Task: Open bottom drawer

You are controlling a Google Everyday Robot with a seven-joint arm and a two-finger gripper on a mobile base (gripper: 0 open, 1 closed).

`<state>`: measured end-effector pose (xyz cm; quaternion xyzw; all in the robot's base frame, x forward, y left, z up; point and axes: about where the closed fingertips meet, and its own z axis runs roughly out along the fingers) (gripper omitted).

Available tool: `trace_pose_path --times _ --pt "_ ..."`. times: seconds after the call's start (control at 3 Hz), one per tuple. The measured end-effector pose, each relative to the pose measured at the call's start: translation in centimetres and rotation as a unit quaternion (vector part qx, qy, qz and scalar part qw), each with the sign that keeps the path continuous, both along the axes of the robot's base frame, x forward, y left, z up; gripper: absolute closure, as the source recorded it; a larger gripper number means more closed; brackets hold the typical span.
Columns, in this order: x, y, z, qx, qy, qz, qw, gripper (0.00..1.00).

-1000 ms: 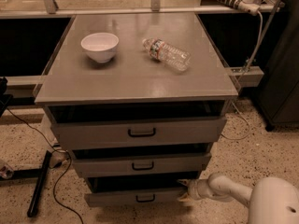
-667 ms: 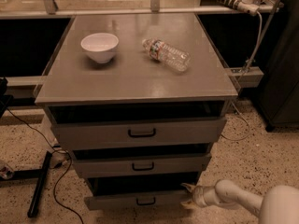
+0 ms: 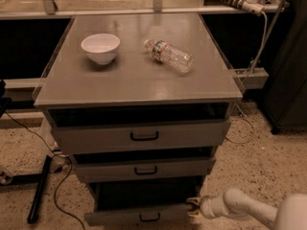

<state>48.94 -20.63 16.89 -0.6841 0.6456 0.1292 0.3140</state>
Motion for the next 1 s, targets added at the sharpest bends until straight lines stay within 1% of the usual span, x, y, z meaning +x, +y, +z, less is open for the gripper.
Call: trace_pose_path --times 0.33,0.67,1.0 --pt "-0.17 0.0 0.53 0.0 0.0 0.0 1.0 1.0" --pt "-0.17 0.0 0.53 0.0 0.0 0.0 1.0 0.82" --pt "-0.17 0.01 0.52 0.0 0.0 0.0 1.0 0.58"
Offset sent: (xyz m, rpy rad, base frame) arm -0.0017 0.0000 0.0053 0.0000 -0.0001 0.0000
